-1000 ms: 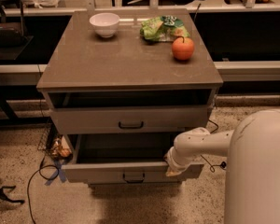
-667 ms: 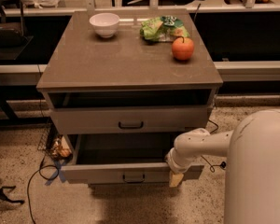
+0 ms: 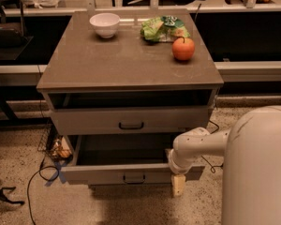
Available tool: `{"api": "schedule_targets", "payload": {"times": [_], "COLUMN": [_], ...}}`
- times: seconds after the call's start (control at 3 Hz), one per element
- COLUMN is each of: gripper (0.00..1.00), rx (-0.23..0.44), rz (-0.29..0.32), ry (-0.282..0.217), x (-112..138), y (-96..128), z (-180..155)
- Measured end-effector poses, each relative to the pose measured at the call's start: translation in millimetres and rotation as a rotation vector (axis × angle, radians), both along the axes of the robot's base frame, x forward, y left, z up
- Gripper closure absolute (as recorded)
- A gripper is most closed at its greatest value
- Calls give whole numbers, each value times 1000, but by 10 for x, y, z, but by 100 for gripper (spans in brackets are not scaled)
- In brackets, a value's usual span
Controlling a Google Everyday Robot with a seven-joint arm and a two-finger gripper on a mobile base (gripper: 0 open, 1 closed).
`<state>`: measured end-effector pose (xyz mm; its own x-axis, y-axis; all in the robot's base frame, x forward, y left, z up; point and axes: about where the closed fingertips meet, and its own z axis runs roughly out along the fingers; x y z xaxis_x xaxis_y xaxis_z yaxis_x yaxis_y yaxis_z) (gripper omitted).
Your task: Open middle drawer
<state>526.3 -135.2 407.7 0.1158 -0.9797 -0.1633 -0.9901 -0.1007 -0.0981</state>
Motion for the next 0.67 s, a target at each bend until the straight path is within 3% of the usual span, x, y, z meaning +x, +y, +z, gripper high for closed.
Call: {"api": "schedule_targets", "payload": {"times": [0.67], "gripper": [0], "rx": [-52], "rz": [-84], "ry": [82], "x": [-126], "y": [-90], "z": [70]}}
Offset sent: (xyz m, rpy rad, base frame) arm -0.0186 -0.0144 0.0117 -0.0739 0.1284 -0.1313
